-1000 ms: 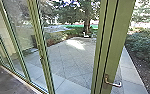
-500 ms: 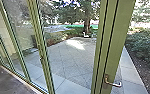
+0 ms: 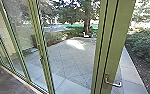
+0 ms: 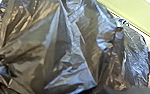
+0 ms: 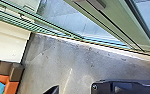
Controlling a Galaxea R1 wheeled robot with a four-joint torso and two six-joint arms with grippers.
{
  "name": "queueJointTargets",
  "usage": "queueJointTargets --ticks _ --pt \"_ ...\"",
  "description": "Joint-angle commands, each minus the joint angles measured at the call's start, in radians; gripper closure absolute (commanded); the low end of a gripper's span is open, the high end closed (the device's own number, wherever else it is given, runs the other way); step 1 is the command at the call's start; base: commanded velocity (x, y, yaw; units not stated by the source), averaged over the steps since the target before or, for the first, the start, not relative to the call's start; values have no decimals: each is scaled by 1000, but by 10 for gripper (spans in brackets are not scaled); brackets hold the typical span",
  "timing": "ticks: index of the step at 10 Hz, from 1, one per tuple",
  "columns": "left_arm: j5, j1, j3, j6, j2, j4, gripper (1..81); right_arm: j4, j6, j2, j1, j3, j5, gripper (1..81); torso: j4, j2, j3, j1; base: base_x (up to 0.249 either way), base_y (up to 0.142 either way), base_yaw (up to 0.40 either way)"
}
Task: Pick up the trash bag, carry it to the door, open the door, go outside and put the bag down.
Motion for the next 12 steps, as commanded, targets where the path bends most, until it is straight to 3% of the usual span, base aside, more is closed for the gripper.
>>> queueJointTargets --ticks 1,6,12 --pt "58 -33 7 -1 1 3 811 18 148 -18 147 -29 -73 10 0 0 0 0 0 0 0" --pt "58 -31 7 -3 0 3 811 18 349 54 228 -120 -76 10 0 0 0 0 0 0 0" --pt "58 -31 1 -3 -2 1 811 20 509 182 266 -241 -105 10 0 1 0 1 0 0 0"
